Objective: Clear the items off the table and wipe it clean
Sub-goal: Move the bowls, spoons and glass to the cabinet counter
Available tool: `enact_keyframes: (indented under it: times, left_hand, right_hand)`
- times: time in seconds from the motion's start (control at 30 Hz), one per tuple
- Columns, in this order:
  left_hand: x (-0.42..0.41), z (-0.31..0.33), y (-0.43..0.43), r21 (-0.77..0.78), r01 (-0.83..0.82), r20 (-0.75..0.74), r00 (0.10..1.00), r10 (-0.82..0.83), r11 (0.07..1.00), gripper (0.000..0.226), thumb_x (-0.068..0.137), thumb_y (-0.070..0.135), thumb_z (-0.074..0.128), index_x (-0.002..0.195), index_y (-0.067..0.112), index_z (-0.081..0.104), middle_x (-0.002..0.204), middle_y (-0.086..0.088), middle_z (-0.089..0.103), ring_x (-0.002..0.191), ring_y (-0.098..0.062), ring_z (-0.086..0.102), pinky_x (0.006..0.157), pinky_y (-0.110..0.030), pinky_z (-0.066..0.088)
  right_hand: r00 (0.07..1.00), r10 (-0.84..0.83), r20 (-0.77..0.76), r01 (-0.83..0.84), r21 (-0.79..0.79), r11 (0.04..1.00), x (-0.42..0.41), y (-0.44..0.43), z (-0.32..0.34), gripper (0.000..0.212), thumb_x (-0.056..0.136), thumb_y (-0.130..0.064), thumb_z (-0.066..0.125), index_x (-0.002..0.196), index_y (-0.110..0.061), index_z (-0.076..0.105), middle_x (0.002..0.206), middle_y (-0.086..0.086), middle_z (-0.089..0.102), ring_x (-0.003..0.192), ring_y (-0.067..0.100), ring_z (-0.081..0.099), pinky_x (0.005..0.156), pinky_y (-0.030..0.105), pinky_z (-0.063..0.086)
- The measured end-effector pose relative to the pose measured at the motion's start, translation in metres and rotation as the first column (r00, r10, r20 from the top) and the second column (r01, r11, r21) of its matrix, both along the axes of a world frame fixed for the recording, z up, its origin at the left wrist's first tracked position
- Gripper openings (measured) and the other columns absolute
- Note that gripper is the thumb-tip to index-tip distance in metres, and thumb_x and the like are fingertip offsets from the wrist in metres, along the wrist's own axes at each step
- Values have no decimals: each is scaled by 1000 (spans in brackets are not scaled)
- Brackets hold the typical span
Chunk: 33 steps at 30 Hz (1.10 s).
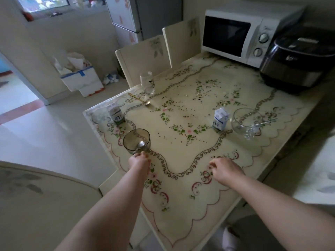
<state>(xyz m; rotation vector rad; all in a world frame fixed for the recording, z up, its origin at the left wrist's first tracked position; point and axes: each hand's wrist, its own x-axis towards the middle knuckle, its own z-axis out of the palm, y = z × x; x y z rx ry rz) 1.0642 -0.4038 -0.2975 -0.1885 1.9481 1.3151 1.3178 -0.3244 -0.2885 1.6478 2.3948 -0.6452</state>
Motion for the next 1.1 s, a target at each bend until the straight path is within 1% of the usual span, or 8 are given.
enact_keyframes:
  times: [0.07, 0.13, 0.33, 0.53, 0.7, 0.8, 1.0, 1.1]
  left_hand:
    - [2, -1, 1, 25, 1, 8, 1000, -1, 1000, 33, 98, 17, 51, 129, 3, 55, 103, -10, 66, 75, -18, 58, 69, -31, 49]
    - [6, 0, 2, 32, 42, -18, 999, -42, 999, 34, 97, 14, 50, 128, 1, 55, 86, -6, 63, 63, -14, 53, 56, -26, 45]
    - [29, 11, -3, 36, 87, -18, 996, -86, 996, 34, 99, 13, 51, 129, -1, 52, 99, -16, 63, 55, -12, 50, 31, -14, 37]
    - [62, 16, 2, 60, 239, -82, 969, -234, 969, 23, 99, 19, 51, 104, 0, 65, 91, -14, 67, 61, -14, 57, 58, -23, 50]
    - [92, 23, 17, 61, 334, -134, 937, -324, 941, 24, 101, 21, 47, 90, 7, 64, 81, -10, 67, 58, -13, 55, 54, -21, 43]
    - [109, 28, 28, 46, 371, -156, 920, -361, 927, 26, 101, 21, 47, 85, 9, 64, 77, -8, 66, 57, -12, 54, 55, -21, 43]
    - [140, 36, 51, 36, 384, -151, 915, -375, 922, 25, 101, 18, 47, 84, 9, 63, 81, -8, 64, 59, -11, 54, 47, -14, 46]
    - [157, 41, 63, 25, 382, -143, 916, -375, 924, 25, 101, 18, 47, 84, 8, 63, 80, -8, 63, 61, -13, 55, 58, -21, 48]
  right_hand:
    - [1000, -24, -13, 24, 1, 1000, 4, 1, -1, 33, 93, -20, 47, 123, -29, 57, 123, -6, 62, 99, 16, 60, 78, 29, 52]
    - [998, -56, -38, 55, -14, 998, 8, 3, -2, 37, 93, -18, 46, 127, -29, 55, 126, -5, 60, 100, 16, 60, 77, 28, 52]
    - [981, -159, -111, 154, -56, 986, 19, 11, -2, 38, 92, -14, 45, 126, -27, 56, 124, -4, 61, 94, 15, 59, 72, 23, 50]
    - [950, -265, -162, 254, -86, 963, 38, 21, 6, 37, 90, -11, 49, 123, -24, 59, 122, -1, 62, 100, 17, 59, 79, 25, 51]
    - [894, -390, -218, 367, -140, 920, 62, 42, 9, 39, 91, -9, 47, 128, -19, 55, 129, 3, 57, 93, 18, 55, 66, 23, 44]
    - [807, -516, -287, 465, -229, 855, 75, 58, 10, 43, 91, -9, 48, 133, -14, 49, 133, 7, 54, 99, 23, 56, 75, 28, 47]
    - [685, -638, -352, 521, -375, 767, 99, 90, 4, 50, 89, -8, 52, 138, -14, 43, 121, 10, 60, 88, 22, 59, 60, 27, 48]
    - [653, -663, -365, 512, -431, 743, 107, 108, 8, 49, 89, -8, 51, 137, -14, 44, 114, 9, 61, 88, 21, 59, 63, 29, 50]
